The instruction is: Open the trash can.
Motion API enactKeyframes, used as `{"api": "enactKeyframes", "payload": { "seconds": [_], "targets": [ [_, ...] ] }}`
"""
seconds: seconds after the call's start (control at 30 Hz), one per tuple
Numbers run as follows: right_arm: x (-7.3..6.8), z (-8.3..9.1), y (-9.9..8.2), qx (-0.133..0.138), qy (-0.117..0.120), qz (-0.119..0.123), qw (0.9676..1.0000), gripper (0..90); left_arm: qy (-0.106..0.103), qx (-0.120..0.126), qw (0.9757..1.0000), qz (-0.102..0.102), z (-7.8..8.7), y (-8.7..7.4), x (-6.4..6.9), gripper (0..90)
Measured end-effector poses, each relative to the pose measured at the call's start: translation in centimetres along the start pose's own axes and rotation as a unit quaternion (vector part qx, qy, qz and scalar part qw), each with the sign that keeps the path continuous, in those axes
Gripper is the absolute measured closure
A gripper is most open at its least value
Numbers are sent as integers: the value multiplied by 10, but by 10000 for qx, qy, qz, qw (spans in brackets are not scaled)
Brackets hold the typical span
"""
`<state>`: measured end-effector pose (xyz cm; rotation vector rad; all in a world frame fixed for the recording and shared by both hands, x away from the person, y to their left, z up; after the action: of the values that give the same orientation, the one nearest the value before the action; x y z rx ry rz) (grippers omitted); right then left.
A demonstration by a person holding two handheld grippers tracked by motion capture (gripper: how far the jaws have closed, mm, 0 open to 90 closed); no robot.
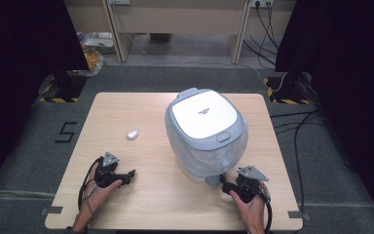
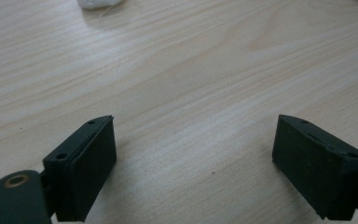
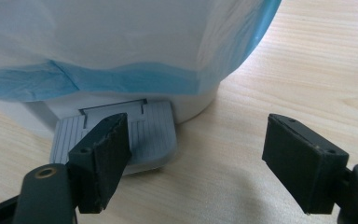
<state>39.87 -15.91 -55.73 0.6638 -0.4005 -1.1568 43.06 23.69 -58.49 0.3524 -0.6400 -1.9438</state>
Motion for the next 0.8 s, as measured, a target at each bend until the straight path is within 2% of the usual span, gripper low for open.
{"api": "enactKeyframes", "payload": {
  "seconds": [0.3,0.47,0.6,0.8],
  "targets": [
    [-3,0,-4,7,-132,-187,9997,234,0,3,10000,3,0,0,0,127],
    [-7,-1,-4,-34,-102,-155,9998,237,1,10,10000,11,0,0,0,127],
    [-10,-2,-4,-36,-213,-90,9997,238,1,8,10000,8,0,0,0,127],
    [-12,-5,-5,-126,-228,-81,9996,237,1,2,10000,2,0,0,0,127]
  ]
}}
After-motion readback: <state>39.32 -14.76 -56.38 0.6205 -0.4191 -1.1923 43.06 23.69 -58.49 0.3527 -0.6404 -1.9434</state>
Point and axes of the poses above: each handheld gripper's, and its own axes: z roughly backward along the jaws, y roughly out of its top, x roughly to its right, the point moved 9 cm from there along -z, roughly forward along the jaws, and after that the axes turned 13 degrees about -x, right-handed, at the moved point
